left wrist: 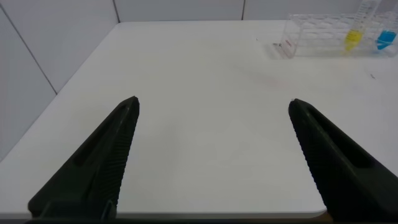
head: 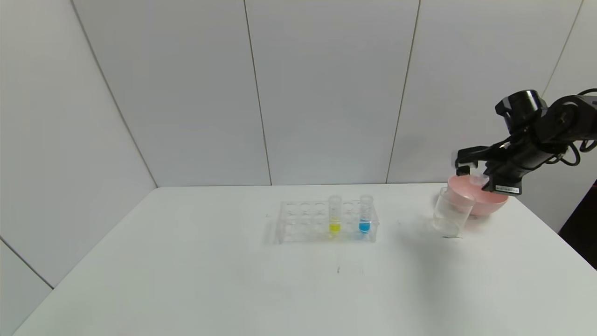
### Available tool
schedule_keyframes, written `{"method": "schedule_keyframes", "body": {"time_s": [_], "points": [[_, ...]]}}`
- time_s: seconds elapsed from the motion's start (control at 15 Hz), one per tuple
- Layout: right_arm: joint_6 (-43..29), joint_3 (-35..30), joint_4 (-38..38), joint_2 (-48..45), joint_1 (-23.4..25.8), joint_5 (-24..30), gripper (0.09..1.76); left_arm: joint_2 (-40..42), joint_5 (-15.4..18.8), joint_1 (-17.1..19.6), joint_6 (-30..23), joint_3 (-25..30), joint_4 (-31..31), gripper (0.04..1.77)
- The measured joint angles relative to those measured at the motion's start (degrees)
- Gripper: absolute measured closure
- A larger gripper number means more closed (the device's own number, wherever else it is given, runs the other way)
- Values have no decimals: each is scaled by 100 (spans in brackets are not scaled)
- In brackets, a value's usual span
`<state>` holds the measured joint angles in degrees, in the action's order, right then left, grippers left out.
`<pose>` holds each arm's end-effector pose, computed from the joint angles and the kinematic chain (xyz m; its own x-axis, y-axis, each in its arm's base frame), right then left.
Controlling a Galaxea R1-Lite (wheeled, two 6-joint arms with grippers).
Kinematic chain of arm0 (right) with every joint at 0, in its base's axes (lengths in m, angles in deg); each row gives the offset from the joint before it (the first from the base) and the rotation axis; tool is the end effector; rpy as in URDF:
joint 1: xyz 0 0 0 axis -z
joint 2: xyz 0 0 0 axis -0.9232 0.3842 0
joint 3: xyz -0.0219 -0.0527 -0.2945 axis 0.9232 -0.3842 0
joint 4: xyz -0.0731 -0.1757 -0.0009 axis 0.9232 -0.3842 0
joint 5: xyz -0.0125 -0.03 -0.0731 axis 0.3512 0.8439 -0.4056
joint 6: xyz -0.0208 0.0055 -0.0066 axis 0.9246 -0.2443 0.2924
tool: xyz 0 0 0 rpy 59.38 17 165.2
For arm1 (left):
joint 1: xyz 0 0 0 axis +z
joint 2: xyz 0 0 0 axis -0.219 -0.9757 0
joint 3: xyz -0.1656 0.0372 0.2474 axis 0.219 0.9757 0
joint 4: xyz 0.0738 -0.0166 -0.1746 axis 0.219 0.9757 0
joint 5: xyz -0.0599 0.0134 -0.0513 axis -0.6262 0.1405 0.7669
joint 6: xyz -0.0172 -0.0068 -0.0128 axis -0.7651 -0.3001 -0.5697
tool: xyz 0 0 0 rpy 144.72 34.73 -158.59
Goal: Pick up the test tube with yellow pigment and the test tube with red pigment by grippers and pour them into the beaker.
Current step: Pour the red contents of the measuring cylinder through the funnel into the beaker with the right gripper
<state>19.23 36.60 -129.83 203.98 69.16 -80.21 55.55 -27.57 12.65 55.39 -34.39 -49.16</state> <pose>0.4211 -0.0164 0.2087 0.6150 -0.1730 -0.7694 -0.7186 0.2788 -0.6371 -0.0229 0.0000 0.0737 0.9999 0.0028 -0.0170 -0.0031 0.9999 -0.0166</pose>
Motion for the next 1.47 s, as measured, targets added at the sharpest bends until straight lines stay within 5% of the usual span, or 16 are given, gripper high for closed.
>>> {"method": "schedule_keyframes", "body": {"time_s": [0.8, 1.47], "points": [[247, 16, 187, 122, -213, -484, 135, 0, 0, 0, 2, 0, 0, 9], [789, 13, 424, 166, -439, -1445, 135, 0, 2, 0, 0, 0, 0, 9]]}}
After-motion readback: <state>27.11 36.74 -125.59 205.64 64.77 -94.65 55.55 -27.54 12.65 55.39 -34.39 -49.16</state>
